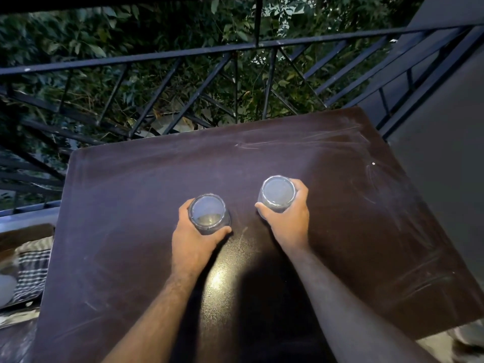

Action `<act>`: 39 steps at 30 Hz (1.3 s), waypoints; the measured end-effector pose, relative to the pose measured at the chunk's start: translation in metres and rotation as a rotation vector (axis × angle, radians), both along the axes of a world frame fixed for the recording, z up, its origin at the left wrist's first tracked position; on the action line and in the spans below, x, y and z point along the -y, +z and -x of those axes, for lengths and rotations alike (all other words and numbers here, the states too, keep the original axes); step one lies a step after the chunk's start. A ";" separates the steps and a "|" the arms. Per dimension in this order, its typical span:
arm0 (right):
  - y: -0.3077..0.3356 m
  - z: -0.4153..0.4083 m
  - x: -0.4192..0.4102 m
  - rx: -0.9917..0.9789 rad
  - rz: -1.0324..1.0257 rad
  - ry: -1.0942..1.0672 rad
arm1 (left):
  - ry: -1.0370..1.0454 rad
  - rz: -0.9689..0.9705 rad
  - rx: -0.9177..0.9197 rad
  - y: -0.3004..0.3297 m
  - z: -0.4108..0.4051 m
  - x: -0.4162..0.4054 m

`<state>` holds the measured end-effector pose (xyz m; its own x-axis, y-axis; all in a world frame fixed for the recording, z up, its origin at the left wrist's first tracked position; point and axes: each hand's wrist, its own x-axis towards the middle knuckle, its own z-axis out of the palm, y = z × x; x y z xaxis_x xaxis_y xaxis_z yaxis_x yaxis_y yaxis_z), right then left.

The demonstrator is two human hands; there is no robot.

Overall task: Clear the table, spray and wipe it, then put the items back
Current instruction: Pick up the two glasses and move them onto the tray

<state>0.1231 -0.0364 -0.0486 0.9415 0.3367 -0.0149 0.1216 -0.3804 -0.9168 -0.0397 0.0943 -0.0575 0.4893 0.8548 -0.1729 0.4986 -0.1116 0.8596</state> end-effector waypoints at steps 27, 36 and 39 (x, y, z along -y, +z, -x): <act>0.008 0.035 -0.021 0.023 -0.058 0.048 | 0.054 -0.038 0.141 0.013 0.040 -0.046; 0.034 0.111 -0.091 0.013 -0.124 0.131 | 0.107 -0.088 0.167 0.038 0.138 -0.106; 0.040 0.146 -0.123 0.010 -0.138 0.163 | 0.143 -0.081 0.197 0.044 0.176 -0.130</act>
